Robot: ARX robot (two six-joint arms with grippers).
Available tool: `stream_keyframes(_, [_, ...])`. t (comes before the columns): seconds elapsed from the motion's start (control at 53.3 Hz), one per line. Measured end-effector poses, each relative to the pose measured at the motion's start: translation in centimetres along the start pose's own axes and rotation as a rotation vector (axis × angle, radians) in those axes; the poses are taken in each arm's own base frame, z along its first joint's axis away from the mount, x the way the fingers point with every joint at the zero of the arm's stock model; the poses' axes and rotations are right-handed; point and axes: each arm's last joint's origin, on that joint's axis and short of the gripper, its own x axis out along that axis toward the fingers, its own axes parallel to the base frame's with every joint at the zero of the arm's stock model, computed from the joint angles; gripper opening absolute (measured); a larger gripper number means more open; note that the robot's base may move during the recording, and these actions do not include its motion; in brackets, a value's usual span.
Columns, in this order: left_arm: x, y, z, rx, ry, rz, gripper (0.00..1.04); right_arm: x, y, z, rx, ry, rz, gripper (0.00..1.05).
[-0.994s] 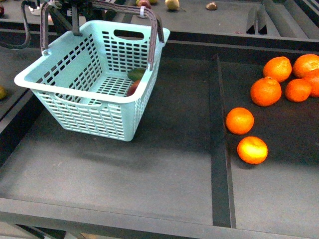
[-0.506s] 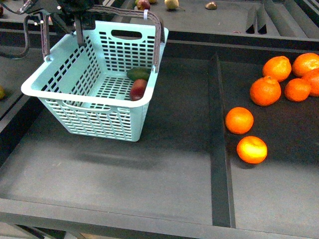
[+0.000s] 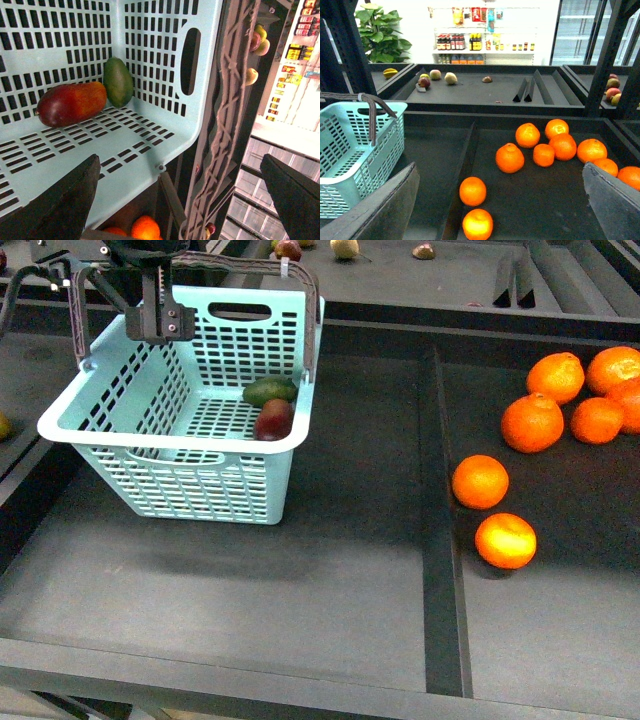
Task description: Pick mango and avocado into basket
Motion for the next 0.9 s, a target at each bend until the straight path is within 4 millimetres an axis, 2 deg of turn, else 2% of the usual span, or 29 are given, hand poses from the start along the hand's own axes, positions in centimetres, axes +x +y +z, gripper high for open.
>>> stream_keyframes(0.131, [-2.7,0.7,0.0,0.054,0.016,-0.009,0.97,0.0,0.0,0.0,0.000,0.000,0.000,0.97])
stream_keyframes(0.206, [-5.8,1.5,1.0,0.092,0.017,-0.026,0.97,0.0,0.0,0.0,0.000,0.000,0.000,0.97])
stream_keyframes(0.338, [-11.1,3.2,5.4,0.175,-0.051,-0.024,0.97,0.0,0.0,0.0,0.000,0.000,0.000,0.97])
stream_keyframes(0.431, [-14.1,3.6,8.2,0.229,-0.111,-0.023,0.97,0.0,0.0,0.0,0.000,0.000,0.000,0.97])
stream_keyframes(0.581, [-18.9,3.2,11.7,0.300,-0.211,-0.069,0.97,0.0,0.0,0.0,0.000,0.000,0.000,0.97])
stream_keyframes(0.619, [-21.0,2.9,12.9,0.343,-0.266,-0.103,0.97,0.0,0.0,0.0,0.000,0.000,0.000,0.97])
stream_keyframes(0.675, [-23.6,2.6,14.0,0.417,-0.329,-0.145,0.97,0.0,0.0,0.0,0.000,0.000,0.000,0.97])
stream_keyframes(0.731, [-24.8,2.5,14.3,0.461,-0.358,-0.163,0.97,0.0,0.0,0.0,0.000,0.000,0.000,0.97])
stream_keyframes(0.769, [-25.1,2.7,14.5,0.584,-0.315,-0.265,0.92,0.0,0.0,0.0,0.000,0.000,0.000,0.97])
stream_keyframes(0.806, [-25.0,3.8,14.0,0.833,-0.277,-0.436,0.81,0.0,0.0,0.0,0.000,0.000,0.000,0.97])
stream_keyframes(0.863, [-24.9,5.6,13.4,1.089,-0.313,-0.522,0.70,0.0,0.0,0.0,0.000,0.000,0.000,0.97])
stream_keyframes(0.9, [-24.9,6.5,13.0,1.169,-0.339,-0.537,0.65,0.0,0.0,0.0,0.000,0.000,0.000,0.97])
